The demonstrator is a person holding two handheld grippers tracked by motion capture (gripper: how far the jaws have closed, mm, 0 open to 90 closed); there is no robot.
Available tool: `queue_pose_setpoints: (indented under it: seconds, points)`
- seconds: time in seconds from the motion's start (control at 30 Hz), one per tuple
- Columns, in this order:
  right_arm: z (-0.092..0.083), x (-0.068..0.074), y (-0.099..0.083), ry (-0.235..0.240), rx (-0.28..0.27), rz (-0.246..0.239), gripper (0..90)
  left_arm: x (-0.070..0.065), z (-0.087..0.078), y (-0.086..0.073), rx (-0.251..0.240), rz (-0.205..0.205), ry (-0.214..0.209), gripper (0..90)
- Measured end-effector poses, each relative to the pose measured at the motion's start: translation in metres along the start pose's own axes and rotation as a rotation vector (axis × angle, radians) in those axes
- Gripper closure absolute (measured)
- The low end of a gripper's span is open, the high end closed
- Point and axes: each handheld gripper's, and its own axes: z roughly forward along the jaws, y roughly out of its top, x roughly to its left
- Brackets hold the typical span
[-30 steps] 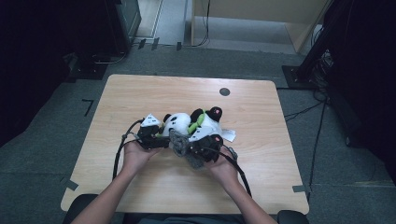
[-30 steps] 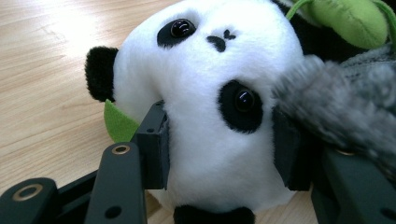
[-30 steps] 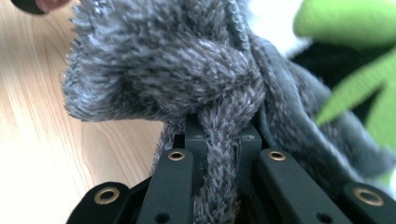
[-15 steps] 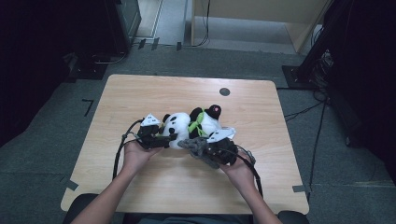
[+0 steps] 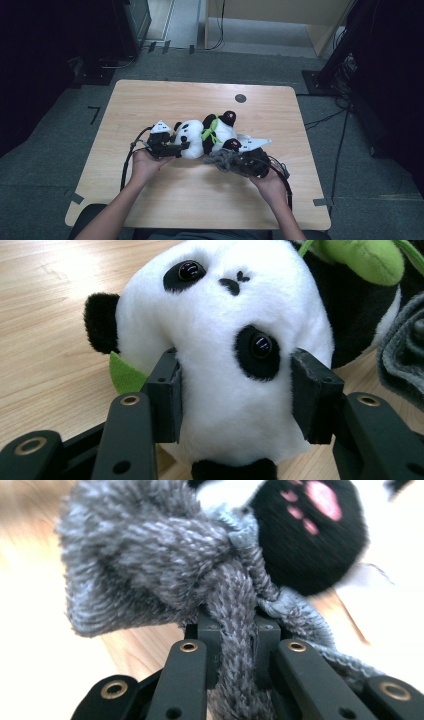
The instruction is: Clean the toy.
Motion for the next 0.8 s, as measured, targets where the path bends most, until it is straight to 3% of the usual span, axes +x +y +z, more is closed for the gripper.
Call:
queue_pose_setpoints:
  seconds: [0.3,0.43,0.63,0.8]
  points:
    - [-0.009,-0.021,-0.010,-0.017,-0.005,0.049,81.3,0.000,0.000,0.001,0.002,0.000,0.003,47.0]
    - [-0.016,-0.034,-0.014,-0.014,-0.035,0.100,81.4,0.002,0.000,0.001,-0.005,-0.029,-0.002,46.8]
    - [-0.031,-0.058,-0.018,-0.076,-0.089,0.169,81.4,0.002,0.000,0.001,-0.004,-0.018,0.003,46.7]
    - [-0.033,-0.076,-0.017,-0.103,-0.134,0.206,81.4,0.002,0.001,0.000,-0.014,-0.014,0.004,46.5]
